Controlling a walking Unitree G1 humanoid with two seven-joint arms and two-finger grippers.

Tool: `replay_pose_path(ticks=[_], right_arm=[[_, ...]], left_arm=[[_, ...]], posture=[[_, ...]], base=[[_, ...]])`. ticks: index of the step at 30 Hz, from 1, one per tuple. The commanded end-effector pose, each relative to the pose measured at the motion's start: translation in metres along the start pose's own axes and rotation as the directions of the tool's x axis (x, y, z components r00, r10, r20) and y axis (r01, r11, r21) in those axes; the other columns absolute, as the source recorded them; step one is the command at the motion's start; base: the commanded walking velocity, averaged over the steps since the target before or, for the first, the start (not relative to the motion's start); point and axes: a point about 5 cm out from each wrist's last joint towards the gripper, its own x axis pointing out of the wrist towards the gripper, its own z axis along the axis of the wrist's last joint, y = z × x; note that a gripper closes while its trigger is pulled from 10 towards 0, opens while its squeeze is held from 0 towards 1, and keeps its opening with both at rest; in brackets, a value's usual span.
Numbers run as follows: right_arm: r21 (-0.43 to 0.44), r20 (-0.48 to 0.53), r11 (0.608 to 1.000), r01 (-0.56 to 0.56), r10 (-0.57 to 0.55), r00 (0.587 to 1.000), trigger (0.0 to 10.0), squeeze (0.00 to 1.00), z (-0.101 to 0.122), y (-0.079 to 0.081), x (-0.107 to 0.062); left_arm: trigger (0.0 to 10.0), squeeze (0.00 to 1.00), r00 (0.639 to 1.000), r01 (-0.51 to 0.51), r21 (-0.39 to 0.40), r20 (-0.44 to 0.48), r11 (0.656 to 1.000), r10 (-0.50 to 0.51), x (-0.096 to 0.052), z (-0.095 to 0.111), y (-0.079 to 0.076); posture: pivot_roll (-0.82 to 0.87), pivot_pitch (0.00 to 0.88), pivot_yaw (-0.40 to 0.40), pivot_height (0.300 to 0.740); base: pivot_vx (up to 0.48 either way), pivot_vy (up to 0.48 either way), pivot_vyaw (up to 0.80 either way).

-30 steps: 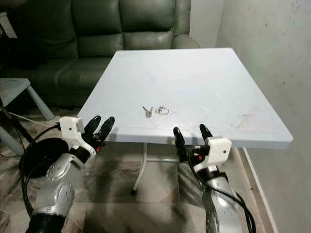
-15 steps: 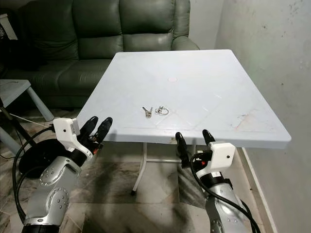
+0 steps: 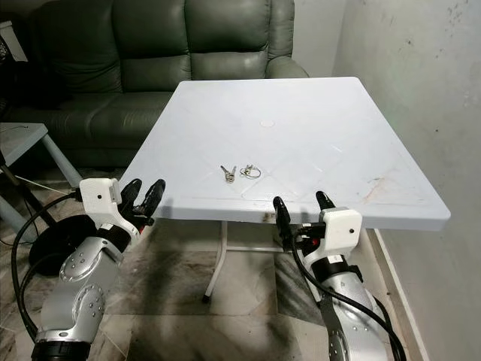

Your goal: Hang keys on a hook

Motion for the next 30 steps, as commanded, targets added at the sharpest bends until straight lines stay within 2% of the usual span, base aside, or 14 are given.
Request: replay_pose_path(ticks=[1, 13, 30], right_arm=[[-0.008, -0.009, 1.000, -0.004, 0.004, 1.000, 10.0, 0.00, -0.0001, 0.0007, 0.0013], [-0.025, -0.031, 1.000, -0.003, 0.002, 1.000, 10.0, 0.00, -0.0043, 0.0013, 0.0036], [-0.019, -0.038, 1.000, -0.004, 0.004, 0.999, 10.0, 0.00, -0.0056, 0.0014, 0.0020]], left_arm=[[10.0, 0.00, 1.000, -0.012, 0.014, 0.000, 1.000, 0.012, 0.0004, 0.0028, 0.0031], [10.0, 0.00, 1.000, -0.004, 0.006, -0.012, 1.000, 0.004, 0.0044, 0.0010, 0.0011], [10.0, 0.00, 1.000, 0.019, -0.018, -0.011, 1.000, -0.019, 0.0027, -0.0016, -0.0012]], posture=[[0.08, 0.000, 0.063, 0.740], [0.08, 0.000, 0.064, 0.740], [0.08, 0.000, 0.052, 0.740]], base=[[0.000, 0.000, 0.00], [0.000, 0.000, 0.68], [0.000, 0.000, 0.00]])
